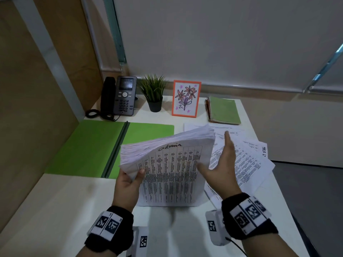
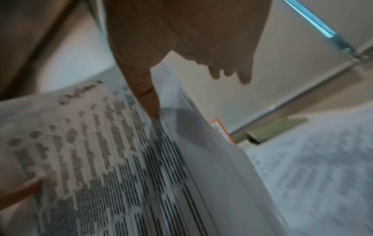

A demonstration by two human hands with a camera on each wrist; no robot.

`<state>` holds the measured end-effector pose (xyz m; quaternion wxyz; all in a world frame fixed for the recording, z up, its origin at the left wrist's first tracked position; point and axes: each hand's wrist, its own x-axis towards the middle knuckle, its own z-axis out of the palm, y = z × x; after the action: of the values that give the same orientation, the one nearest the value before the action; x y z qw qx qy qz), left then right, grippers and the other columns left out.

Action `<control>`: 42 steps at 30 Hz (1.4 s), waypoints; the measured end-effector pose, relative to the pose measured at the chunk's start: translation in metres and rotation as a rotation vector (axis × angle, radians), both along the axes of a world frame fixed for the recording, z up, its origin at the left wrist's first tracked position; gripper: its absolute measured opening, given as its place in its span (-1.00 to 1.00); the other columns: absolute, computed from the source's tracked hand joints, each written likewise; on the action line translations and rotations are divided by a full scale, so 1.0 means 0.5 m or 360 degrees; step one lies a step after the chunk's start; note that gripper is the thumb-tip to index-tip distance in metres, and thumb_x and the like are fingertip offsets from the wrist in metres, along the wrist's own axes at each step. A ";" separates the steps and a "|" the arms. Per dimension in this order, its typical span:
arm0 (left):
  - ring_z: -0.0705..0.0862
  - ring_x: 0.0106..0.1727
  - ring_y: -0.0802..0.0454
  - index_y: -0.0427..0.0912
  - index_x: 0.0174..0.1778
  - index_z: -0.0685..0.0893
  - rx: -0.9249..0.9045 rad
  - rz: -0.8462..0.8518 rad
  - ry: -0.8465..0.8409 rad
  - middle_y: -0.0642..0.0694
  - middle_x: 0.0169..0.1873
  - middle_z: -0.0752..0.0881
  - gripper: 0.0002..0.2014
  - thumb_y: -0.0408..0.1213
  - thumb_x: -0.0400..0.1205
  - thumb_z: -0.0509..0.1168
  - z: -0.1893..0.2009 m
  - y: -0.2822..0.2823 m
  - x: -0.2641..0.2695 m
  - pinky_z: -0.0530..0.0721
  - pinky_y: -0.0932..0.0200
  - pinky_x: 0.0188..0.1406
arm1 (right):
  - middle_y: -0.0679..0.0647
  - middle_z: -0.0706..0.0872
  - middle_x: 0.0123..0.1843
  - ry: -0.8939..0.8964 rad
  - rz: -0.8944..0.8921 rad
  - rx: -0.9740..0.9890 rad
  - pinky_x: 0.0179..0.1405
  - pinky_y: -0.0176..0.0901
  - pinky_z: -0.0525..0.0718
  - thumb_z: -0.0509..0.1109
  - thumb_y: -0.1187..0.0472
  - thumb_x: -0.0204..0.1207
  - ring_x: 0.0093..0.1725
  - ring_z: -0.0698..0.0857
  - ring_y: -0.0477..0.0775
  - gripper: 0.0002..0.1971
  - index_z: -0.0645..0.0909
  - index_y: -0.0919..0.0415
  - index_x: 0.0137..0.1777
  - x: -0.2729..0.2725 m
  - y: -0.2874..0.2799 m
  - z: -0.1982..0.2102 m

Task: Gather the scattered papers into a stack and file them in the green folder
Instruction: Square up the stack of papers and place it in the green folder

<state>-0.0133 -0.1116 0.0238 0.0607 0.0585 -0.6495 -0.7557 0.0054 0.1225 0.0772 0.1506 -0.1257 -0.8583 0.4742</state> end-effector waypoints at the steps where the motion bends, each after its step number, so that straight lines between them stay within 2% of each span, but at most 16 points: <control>1: 0.75 -0.06 0.34 -0.33 0.27 0.55 0.0003 -0.0021 0.0007 0.13 -0.14 0.82 -0.64 -0.57 0.54 0.30 0.004 0.000 0.001 0.67 0.45 -0.02 | -0.06 0.00 0.69 -0.0155 0.0085 -0.0187 0.64 0.21 0.06 0.62 0.09 0.28 0.68 -0.02 -0.02 0.11 -0.12 -0.18 0.64 0.004 0.010 -0.012; 2: 0.76 -0.06 0.34 -0.38 0.25 0.56 0.0006 -0.0036 0.0020 0.17 -0.18 0.83 -0.64 -0.55 0.52 0.31 0.009 0.001 0.003 0.67 0.47 -0.06 | -0.06 0.13 0.66 -0.0268 0.0197 -0.0352 0.57 0.12 0.26 0.64 0.06 0.26 0.66 0.11 0.01 0.06 -0.01 -0.22 0.62 0.009 0.015 -0.020; 4: 0.77 -0.03 0.26 -0.47 0.22 0.58 0.0014 -0.0039 0.0054 0.17 -0.18 0.83 -0.66 -0.52 0.51 0.31 0.019 0.006 0.006 0.68 0.44 -0.04 | -0.07 0.57 0.38 -0.0281 0.0297 -0.0613 0.15 -0.29 0.62 0.62 0.14 0.32 0.43 0.52 0.00 -0.29 0.35 -0.20 0.41 0.013 0.017 -0.030; 5: 0.77 0.02 0.20 -0.48 0.23 0.58 0.0016 -0.0037 0.0069 0.16 -0.16 0.83 -0.66 -0.53 0.53 0.31 0.024 0.010 0.009 0.69 0.40 0.00 | -0.12 0.67 0.21 -0.0210 0.0285 -0.0692 -0.08 -0.47 0.64 0.58 0.22 0.37 0.28 0.64 -0.06 -0.45 0.44 -0.18 0.27 0.016 0.012 -0.033; 7: 0.77 0.04 0.21 -0.38 0.25 0.55 0.0040 0.0000 0.0081 0.18 -0.13 0.83 -0.67 -0.57 0.56 0.28 0.038 0.021 0.013 0.69 0.36 0.06 | -0.15 0.73 0.03 0.0022 0.0159 -0.0708 -0.24 -0.57 0.63 0.53 0.28 0.42 0.07 0.71 -0.19 -0.59 0.50 -0.13 0.13 0.023 -0.004 -0.035; 10: 0.75 -0.03 0.34 -0.22 0.23 0.52 0.0031 0.0065 0.0140 0.27 -0.14 0.82 -0.66 -0.59 0.57 0.26 0.044 0.039 0.020 0.68 0.40 0.06 | -0.20 0.71 -0.08 0.0286 -0.0081 -0.0638 -0.23 -0.61 0.59 0.50 0.25 0.45 -0.13 0.68 -0.42 -0.65 0.49 -0.17 0.06 0.041 -0.037 -0.042; 12: 0.75 -0.02 0.33 -0.15 0.20 0.53 -0.0024 0.0082 0.0115 0.26 -0.12 0.81 -0.66 -0.50 0.56 0.34 0.028 0.042 0.027 0.69 0.29 0.13 | -0.20 0.71 -0.08 0.0337 -0.0127 -0.0630 -0.18 -0.52 0.63 0.46 0.22 0.48 -0.12 0.68 -0.40 -0.61 0.46 -0.31 0.07 0.054 -0.054 -0.062; 16: 0.67 0.13 0.22 0.23 0.24 0.44 -0.0316 -0.0004 -0.0054 0.19 0.09 0.71 -0.44 0.00 0.33 0.45 -0.028 0.040 0.056 0.62 0.19 0.12 | -0.22 0.64 -0.03 0.0162 -0.0041 -0.0492 -0.14 -0.36 0.63 0.40 0.16 0.54 -0.04 0.66 -0.29 -0.58 0.35 -0.46 0.07 0.075 -0.064 -0.116; 20: 0.54 0.30 0.00 -0.14 0.52 0.26 -0.0596 -0.0099 -0.0164 -0.10 0.32 0.57 -0.38 -0.40 0.57 0.36 -0.054 0.047 0.071 0.46 0.10 0.28 | -0.26 0.62 -0.01 0.0073 -0.0019 -0.0418 -0.08 -0.38 0.57 0.36 0.18 0.58 -0.02 0.61 -0.42 -0.59 0.34 -0.44 0.09 0.077 -0.057 -0.140; 23: 0.51 0.36 -0.05 -0.24 0.54 0.24 -0.0693 -0.0092 -0.0217 -0.15 0.36 0.54 -0.42 -0.40 0.62 0.29 -0.063 0.044 0.057 0.43 0.08 0.36 | -0.26 0.63 0.00 0.0002 -0.0014 -0.0415 -0.08 -0.33 0.61 0.34 0.14 0.59 -0.01 0.61 -0.44 -0.65 0.34 -0.39 0.10 0.070 -0.052 -0.151; 28: 0.62 0.20 -0.12 -0.31 0.38 0.48 -0.0856 -0.0137 -0.0217 -0.06 0.07 0.63 -0.59 -0.35 0.61 0.32 -0.059 0.024 0.023 0.46 0.17 0.03 | -0.24 0.64 -0.05 -0.0091 0.0040 -0.0449 -0.24 -0.56 0.56 0.34 0.20 0.60 -0.05 0.65 -0.23 -0.74 0.40 -0.24 0.00 0.056 -0.032 -0.134; 31: 0.65 0.02 -0.02 -0.06 0.37 0.47 -0.0877 -0.0241 -0.0175 0.04 -0.01 0.66 -0.63 -0.29 0.64 0.29 -0.037 0.021 0.018 0.55 0.15 -0.03 | -0.30 0.61 0.01 -0.0298 0.0171 -0.0511 -0.21 -0.57 0.53 0.31 0.05 0.61 -0.01 0.60 -0.37 -0.79 0.38 -0.23 0.14 0.045 0.001 -0.111; 33: 0.61 -0.17 0.09 0.14 0.13 0.45 -0.0899 -0.0322 -0.0168 0.13 -0.16 0.64 -0.74 -0.34 0.67 0.24 -0.031 0.024 0.019 0.56 0.25 -0.22 | -0.20 0.64 0.07 -0.0517 0.0190 -0.0522 -0.15 -0.42 0.55 0.27 -0.08 0.60 0.03 0.65 -0.21 -0.72 0.44 -0.08 0.26 0.037 0.029 -0.109; 37: 0.48 -0.36 0.14 0.28 -0.17 0.36 -0.0889 -0.0371 -0.0271 0.12 -0.35 0.54 -0.58 -0.46 0.67 0.20 -0.052 0.035 0.010 0.46 0.29 -0.37 | 0.11 0.62 0.17 -0.0768 -0.0181 -0.0487 -0.09 -0.19 0.59 0.35 -0.01 0.57 0.02 0.66 0.01 -0.69 0.52 0.13 0.22 0.026 0.095 -0.147; 40: 0.45 -0.37 0.13 0.12 -0.05 0.42 -0.0896 -0.0363 -0.0377 0.07 -0.37 0.50 -0.70 -0.47 0.67 0.17 -0.085 0.034 0.004 0.40 0.30 -0.38 | 0.29 0.37 0.43 -0.0902 -0.0763 -0.0312 0.30 0.10 0.49 0.50 0.03 0.45 0.36 0.48 0.30 -0.41 0.40 0.18 0.41 0.026 0.158 -0.180; 42: 0.50 -0.34 0.01 0.03 0.00 0.43 -0.0880 -0.0358 -0.0438 -0.02 -0.33 0.56 -0.76 -0.46 0.66 0.17 -0.099 0.031 0.001 0.42 0.25 -0.38 | 0.37 0.26 0.49 -0.1037 -0.1056 -0.0248 0.37 0.25 0.42 0.57 0.00 0.36 0.46 0.33 0.38 -0.15 0.21 0.23 0.55 0.031 0.192 -0.192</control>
<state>-0.0127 -0.0959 -0.0255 -0.0979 0.0692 -0.8346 -0.5376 0.0207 0.2187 -0.0190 0.0071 -0.5465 -0.7361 0.3993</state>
